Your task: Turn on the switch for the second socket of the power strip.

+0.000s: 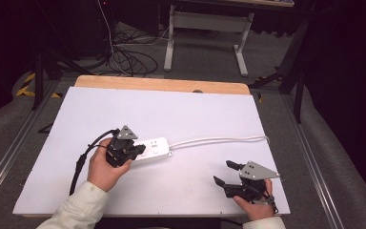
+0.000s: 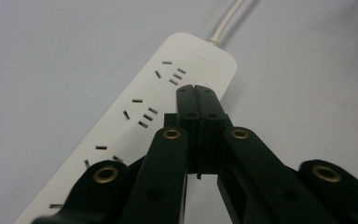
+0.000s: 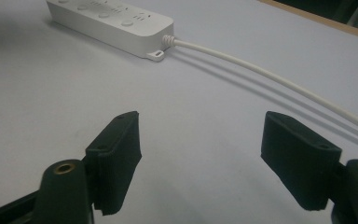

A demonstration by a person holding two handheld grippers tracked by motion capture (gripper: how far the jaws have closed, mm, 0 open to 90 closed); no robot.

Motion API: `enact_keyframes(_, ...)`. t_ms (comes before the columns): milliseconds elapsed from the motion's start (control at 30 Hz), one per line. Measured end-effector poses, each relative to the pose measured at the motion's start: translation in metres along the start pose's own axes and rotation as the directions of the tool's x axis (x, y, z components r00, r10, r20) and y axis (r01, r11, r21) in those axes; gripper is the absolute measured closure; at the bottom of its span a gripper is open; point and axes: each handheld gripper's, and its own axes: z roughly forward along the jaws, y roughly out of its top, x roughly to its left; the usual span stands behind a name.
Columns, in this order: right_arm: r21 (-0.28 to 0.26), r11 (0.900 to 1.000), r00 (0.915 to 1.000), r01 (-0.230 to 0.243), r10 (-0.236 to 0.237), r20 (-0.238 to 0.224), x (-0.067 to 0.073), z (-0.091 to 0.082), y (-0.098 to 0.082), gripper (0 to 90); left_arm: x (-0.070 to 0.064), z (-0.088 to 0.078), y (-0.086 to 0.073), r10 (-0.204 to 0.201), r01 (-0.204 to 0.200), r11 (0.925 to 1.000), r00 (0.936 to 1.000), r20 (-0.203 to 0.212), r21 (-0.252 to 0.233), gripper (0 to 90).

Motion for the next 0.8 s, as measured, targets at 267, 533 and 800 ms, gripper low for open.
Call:
enact_keyframes(267,0.001,1.000,1.0000,0.003,-0.003,0.001,0.000,0.000,0.000,28.7,-0.001,-0.005,0.002,-0.011,0.012,0.9997,0.9995,0.031,-0.021,90.0)
enact_keyframes(533,0.001,1.000,1.0000,0.004,-0.004,0.002,0.000,0.000,0.000,28.7,-0.002,-0.018,0.000,-0.003,0.006,0.9930,0.9998,0.020,-0.118,55.4)
enact_keyframes(800,-0.001,1.000,1.0000,0.005,-0.005,0.002,0.000,-0.001,0.000,28.7,-0.002,-0.036,-0.003,0.032,-0.027,0.9766,0.9993,0.017,-0.213,35.6)
